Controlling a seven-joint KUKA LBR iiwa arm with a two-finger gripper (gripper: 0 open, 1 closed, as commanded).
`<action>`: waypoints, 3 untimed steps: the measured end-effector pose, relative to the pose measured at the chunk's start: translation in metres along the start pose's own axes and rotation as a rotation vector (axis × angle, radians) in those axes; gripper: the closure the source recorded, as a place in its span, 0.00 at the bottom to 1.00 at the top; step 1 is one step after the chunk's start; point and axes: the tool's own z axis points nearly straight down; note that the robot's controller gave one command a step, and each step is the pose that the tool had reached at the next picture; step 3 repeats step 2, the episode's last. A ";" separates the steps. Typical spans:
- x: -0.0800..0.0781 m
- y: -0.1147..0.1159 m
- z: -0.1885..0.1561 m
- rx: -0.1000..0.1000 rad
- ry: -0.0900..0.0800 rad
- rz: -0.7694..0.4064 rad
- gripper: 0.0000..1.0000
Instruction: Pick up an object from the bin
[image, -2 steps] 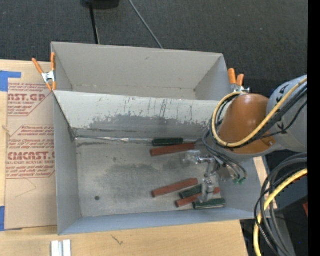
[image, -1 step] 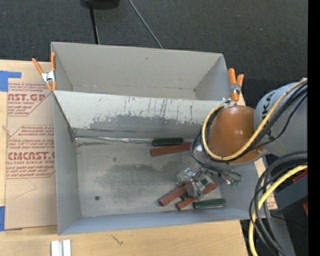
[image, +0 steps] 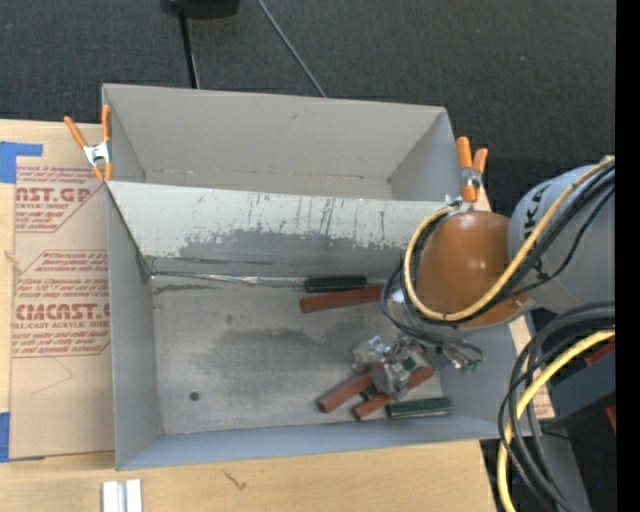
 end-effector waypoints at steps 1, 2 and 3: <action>-0.023 -0.020 -0.037 -0.004 0.005 -0.018 1.00; -0.013 0.006 -0.164 -0.002 0.001 -0.113 1.00; -0.013 0.006 -0.164 -0.002 0.001 -0.113 1.00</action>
Offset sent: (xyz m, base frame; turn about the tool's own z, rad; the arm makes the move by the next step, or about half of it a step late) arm 0.0065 0.0106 0.1647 -0.1144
